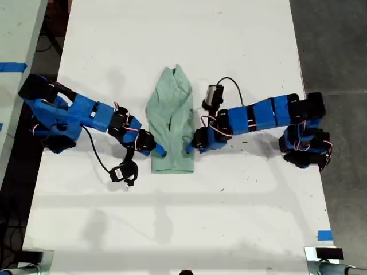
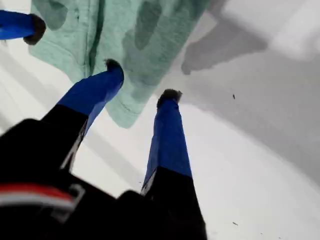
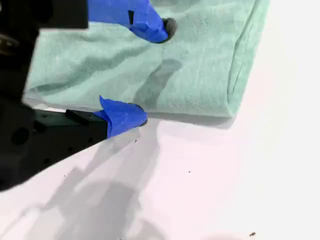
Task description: Fold t shirt
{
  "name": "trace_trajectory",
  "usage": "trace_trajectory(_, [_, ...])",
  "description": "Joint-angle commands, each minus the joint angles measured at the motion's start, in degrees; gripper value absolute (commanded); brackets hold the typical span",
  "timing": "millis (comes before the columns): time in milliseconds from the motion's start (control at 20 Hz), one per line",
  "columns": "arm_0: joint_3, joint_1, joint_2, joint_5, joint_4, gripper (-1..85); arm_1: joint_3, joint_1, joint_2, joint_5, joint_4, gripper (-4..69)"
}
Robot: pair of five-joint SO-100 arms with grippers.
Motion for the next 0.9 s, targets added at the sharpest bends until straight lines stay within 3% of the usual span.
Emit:
trace_trajectory(0, [-3.16,1.14,-3.34,-1.23,-2.81,21.6,-7.38,-1.67,-5.36,-1.14,0.44,17.5])
trace_trajectory(50, [-4.48,1.14,-6.68,-0.18,-4.31,11.7,-7.82,-2.02,-7.82,-1.23,-0.88,6.8])
trace_trajectory(100, [-7.12,1.32,-11.16,-0.44,-4.22,-0.2,-8.79,-2.64,-10.81,-1.14,-1.49,2.1])
trace_trajectory(300, [-13.89,2.81,-10.55,-0.97,1.76,-0.3,-18.9,-6.06,-13.1,2.02,6.24,2.1])
trace_trajectory(450, [-19.16,0.44,-3.69,-0.44,11.95,-0.3,-28.74,-5.36,-10.28,-0.97,11.6,2.1])
trace_trajectory(850, [-27.33,-30.41,2.02,12.22,23.47,-0.3,-29.44,17.93,-1.14,-11.16,9.58,2.1])
